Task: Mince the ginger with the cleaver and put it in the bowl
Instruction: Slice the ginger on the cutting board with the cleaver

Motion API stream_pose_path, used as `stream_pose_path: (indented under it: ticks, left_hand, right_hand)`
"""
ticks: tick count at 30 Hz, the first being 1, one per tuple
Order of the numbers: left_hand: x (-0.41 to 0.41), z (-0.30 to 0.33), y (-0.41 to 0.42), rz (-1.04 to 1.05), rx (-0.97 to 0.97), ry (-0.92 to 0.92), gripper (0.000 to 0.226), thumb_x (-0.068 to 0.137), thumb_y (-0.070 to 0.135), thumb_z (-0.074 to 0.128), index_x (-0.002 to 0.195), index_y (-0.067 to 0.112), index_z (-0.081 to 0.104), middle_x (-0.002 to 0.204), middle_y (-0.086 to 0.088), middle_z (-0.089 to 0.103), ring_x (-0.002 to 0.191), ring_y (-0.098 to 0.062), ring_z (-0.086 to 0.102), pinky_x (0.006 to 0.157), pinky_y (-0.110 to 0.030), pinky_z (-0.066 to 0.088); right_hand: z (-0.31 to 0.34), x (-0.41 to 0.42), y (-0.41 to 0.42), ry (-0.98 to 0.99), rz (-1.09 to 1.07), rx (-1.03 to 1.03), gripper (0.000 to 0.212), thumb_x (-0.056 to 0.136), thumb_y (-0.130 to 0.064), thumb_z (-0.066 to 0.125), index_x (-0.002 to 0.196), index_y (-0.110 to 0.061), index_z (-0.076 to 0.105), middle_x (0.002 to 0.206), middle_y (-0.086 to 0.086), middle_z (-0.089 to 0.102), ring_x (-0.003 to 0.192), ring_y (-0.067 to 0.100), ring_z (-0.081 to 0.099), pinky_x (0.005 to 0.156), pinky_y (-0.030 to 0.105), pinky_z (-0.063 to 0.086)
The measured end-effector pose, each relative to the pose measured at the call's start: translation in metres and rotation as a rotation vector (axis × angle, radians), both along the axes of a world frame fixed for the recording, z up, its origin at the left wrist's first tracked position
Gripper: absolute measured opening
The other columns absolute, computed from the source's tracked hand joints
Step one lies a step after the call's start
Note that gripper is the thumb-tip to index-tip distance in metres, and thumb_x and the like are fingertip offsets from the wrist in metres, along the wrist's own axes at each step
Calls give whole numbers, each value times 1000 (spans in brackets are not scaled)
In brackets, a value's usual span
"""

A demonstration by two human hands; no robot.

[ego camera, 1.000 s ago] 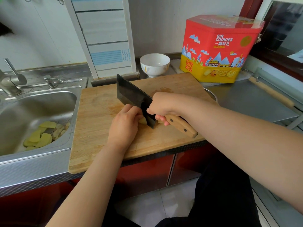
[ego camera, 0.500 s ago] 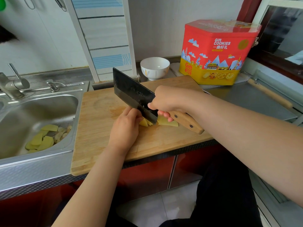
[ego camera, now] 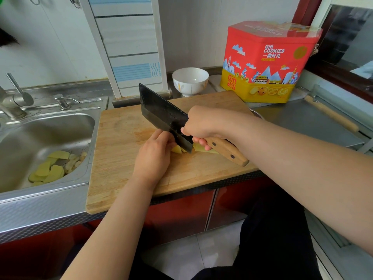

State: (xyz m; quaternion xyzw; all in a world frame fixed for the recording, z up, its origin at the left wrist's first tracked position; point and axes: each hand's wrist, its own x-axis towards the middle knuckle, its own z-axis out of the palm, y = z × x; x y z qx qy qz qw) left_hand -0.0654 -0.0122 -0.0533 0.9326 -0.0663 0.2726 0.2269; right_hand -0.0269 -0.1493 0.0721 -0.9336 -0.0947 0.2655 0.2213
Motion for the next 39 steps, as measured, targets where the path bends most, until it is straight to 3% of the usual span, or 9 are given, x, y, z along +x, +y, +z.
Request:
stream_pose_path:
  ticks: [6,9,13,17,24,39]
  left_hand:
    - [0,0,-1,2,-10,-15,5,86,1,61,86,6,61,89,-6,59,71,-26,57,59,-29,36]
    - [0,-1,0,9,0,-21,5,85,0,62,87,5,62,88,-7,59,70,-27,57,58,-28,35]
    - [1,-3,2,12,-7,-22,8,84,-1,61,88,6,61,88,-6,59,71,-28,56,57,-29,35]
    - [1,-3,2,0,-15,-18,9,85,0,61,89,8,61,88,-4,57,70,-27,56,54,-32,40]
    - [0,-1,0,-11,5,-11,13,85,0,60,89,12,62,89,2,54,67,-15,48,55,-27,36]
    - [-3,0,0,19,-46,20,8,90,5,57,89,12,61,91,4,56,72,-13,50,60,-27,38]
  right_hand:
    - [-1,-2,6,44,-7,-1,36,101,-8,41,130,9,55,92,24,59,75,31,55,71,39,54]
    - [-4,-3,10,55,4,-13,35,101,-6,38,126,10,58,90,23,58,73,30,55,76,39,54]
    - [-12,-5,15,73,22,-36,34,98,-1,36,120,11,59,81,23,56,63,28,52,66,36,53]
    - [-17,-1,15,77,22,-47,32,99,-1,36,114,10,62,91,24,57,66,28,53,80,38,54]
    - [-20,6,1,85,-60,62,19,102,-12,43,93,-1,56,63,11,51,50,17,45,52,30,50]
    - [0,7,-13,5,-47,89,23,101,-24,50,90,-5,53,67,10,56,53,18,50,54,31,51]
